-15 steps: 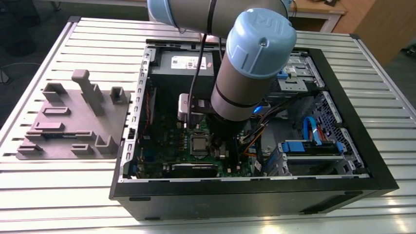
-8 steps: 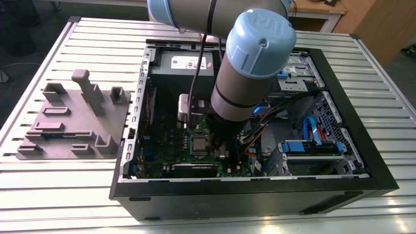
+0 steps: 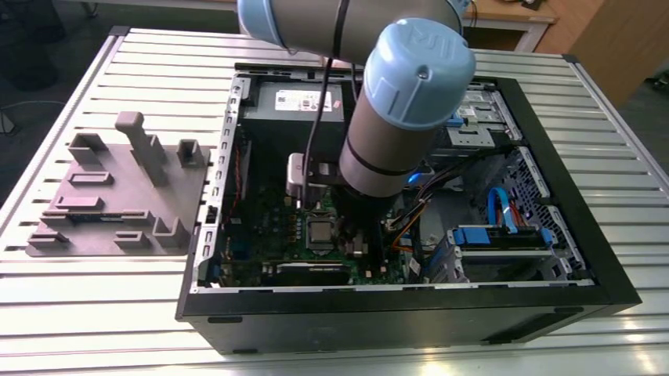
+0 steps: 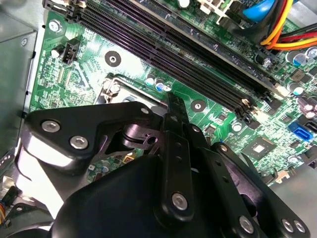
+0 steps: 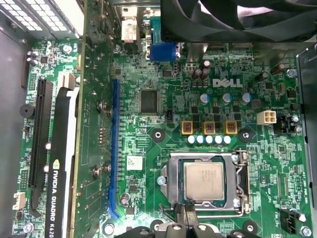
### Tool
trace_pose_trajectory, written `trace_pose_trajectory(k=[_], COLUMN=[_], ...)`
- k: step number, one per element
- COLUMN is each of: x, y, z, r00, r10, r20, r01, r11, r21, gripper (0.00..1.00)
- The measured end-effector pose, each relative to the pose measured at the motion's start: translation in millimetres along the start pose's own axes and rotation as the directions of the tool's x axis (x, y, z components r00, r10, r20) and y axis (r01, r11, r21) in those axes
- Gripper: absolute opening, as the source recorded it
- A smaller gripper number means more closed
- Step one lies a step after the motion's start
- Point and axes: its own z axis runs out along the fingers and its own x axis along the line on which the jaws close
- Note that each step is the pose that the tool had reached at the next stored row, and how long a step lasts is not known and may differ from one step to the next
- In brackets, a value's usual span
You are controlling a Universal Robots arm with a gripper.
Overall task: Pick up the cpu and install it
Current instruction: 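Install the first cpu locking lever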
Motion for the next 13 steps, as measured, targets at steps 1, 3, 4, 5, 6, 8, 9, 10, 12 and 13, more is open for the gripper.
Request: trace_pose_trajectory(k=[1,3,4,5,6,8,9,10,12,13], x=[0.0,-0.1,-0.2,-0.2,-0.2,-0.2,-0.2,-0.2,-0.3,-0.4], y=[-0.7,-2.7,-3.9,-4.5,-5.0,-5.3,-5.3,-5.3,-5.2,-5.1], z=[0.3,0.6,0.9,1.0,1.1,1.0,1.0,0.9,-0.6,-2.3], r00=[1.0,1.0,1.0,1.0,1.0,1.0,1.0,1.0,1.0,1.0], r10=[0.0,0.0,-0.001,0.0,0.0,0.0,0.0,0.0,0.0,-0.001], r20=[0.0002,0.0007,0.0012,0.0011,0.0011,0.0007,0.0006,0.0006,0.0009,0.0018], r01=[0.0,0.0,0.001,0.0,0.0,0.0,0.0,0.0,0.0,0.001], r11=[1.0,1.0,1.0,1.0,1.0,1.0,1.0,1.0,1.0,1.0], r21=[0.0001,0.0005,0.0011,0.0006,0.0006,0.0006,0.0005,0.0005,0.0006,0.0011], gripper=[0.1,0.1,0.1,0.1,0.1,0.1,0.1,0.1,0.1,0.1])
